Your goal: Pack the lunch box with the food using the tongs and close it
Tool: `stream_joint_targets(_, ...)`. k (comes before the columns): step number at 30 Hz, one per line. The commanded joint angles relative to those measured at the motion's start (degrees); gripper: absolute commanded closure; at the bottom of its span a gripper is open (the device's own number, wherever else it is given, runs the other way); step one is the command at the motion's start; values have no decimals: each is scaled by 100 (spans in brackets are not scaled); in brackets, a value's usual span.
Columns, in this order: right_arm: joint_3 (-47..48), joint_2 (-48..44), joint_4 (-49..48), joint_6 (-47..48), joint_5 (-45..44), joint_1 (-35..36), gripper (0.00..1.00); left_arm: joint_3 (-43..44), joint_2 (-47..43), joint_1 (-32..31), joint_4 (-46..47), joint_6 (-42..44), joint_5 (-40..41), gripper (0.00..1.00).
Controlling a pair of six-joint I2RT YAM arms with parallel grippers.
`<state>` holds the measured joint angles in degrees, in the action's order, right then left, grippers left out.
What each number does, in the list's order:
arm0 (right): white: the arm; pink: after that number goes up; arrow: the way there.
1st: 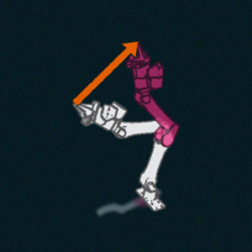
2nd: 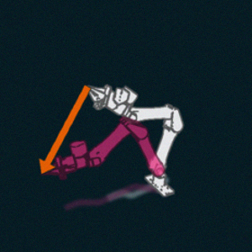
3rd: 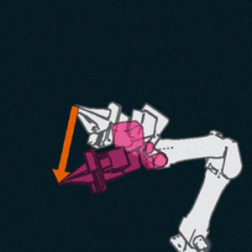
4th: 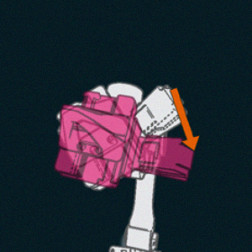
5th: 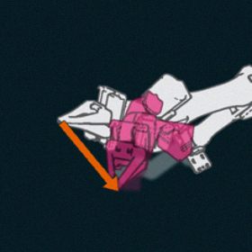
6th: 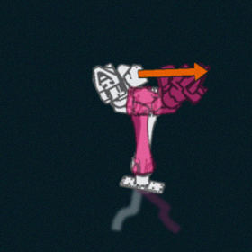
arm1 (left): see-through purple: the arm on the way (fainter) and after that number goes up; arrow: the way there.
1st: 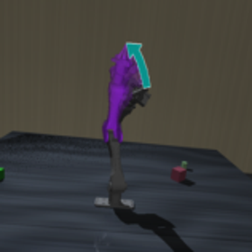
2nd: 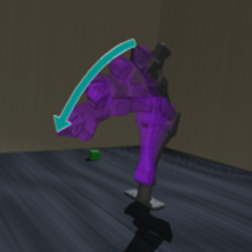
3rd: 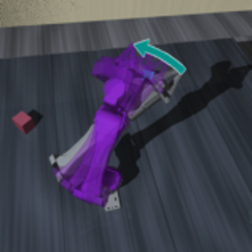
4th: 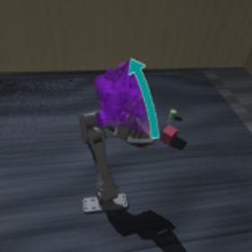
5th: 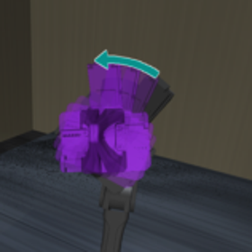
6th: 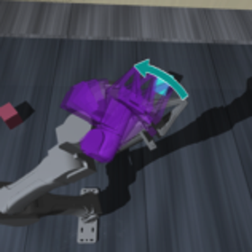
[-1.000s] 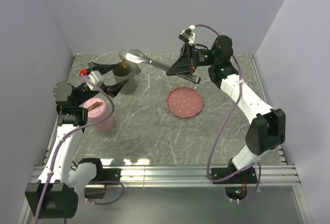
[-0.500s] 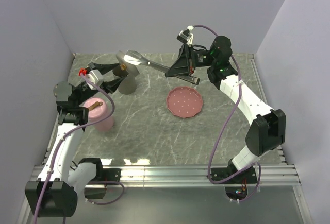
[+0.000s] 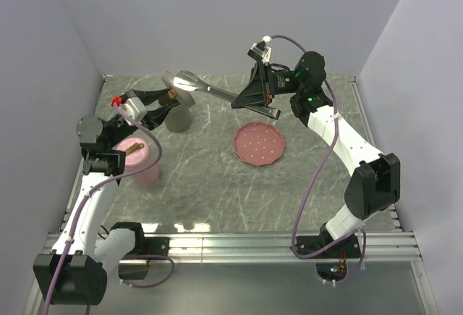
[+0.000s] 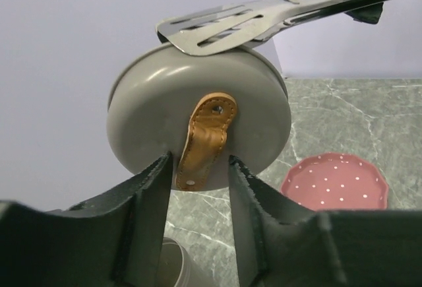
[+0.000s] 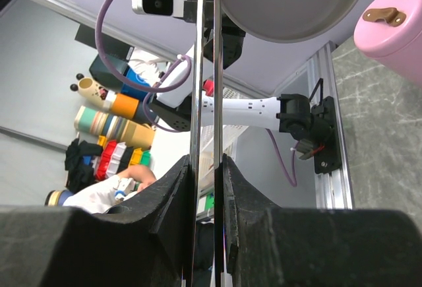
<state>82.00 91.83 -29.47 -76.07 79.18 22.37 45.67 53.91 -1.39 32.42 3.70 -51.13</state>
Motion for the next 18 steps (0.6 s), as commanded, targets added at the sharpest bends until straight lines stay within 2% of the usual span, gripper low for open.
stream_joint_targets(1,-17,-306,-375,-65,10,57,100,223,5,-28,414,-80,42,59)
stream_joint_targets(3,-17,-289,-392,-109,1,66,100,267,23,-28,388,-81,16,64)
stream_joint_targets(6,9,-262,-401,-118,10,66,100,346,49,-28,256,-72,-46,79)
stream_joint_targets(11,97,-219,-68,109,10,66,100,478,67,-28,1,-177,-195,94)
stream_joint_targets(13,150,-183,64,163,10,48,100,662,93,-28,-428,-99,-195,99)
stream_joint_targets(14,176,-166,143,276,10,13,94,749,137,-28,-613,-72,-186,99)
stream_joint_targets(15,202,-157,248,364,-7,-31,93,942,155,-28,-1093,-11,-108,99)
stream_joint_targets(18,325,-113,732,734,-69,-276,87,1276,225,-28,-1764,314,146,99)
